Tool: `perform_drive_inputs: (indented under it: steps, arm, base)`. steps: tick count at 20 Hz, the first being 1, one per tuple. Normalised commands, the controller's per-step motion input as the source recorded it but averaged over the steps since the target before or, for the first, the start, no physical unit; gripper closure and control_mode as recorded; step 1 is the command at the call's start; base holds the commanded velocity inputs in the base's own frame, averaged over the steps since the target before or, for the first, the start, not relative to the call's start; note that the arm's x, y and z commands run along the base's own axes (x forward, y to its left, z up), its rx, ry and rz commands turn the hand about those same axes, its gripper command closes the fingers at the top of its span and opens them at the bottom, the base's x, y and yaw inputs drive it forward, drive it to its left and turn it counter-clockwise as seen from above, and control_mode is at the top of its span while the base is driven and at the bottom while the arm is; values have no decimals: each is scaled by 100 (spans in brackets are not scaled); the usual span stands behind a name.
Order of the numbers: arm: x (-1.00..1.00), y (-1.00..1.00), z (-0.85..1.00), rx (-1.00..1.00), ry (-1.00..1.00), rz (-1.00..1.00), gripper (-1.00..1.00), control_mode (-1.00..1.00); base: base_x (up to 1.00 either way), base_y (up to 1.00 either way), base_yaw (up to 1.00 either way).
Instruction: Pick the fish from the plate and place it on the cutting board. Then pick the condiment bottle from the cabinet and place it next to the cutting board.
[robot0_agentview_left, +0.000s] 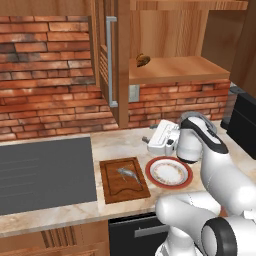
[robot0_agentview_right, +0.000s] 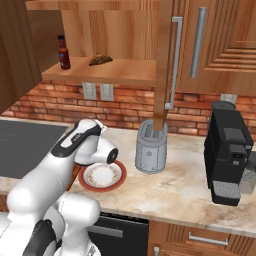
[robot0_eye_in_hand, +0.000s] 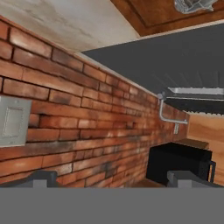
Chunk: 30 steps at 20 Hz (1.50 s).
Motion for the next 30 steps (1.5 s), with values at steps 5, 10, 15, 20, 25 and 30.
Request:
perform_drive_inputs:
  steps: [5,10,15,20,25,30]
  arm:
    - [0,-5,0,8,0,0,-100,-100]
    - [0,0,0,2,0,0,-100,-100]
    - [0,0,0,0,0,0,-100,-100]
    - [0,0,6,0,0,0,-100,-100]
    - [0,0,12,0,0,0,-100,-100]
    - [0,0,15,0,0,0,-100,-100]
  base:
    - [0,0,0]
    - [0,0,0]
    - [0,0,0]
    - [0,0,0]
    - [0,0,0]
    - [0,0,0]
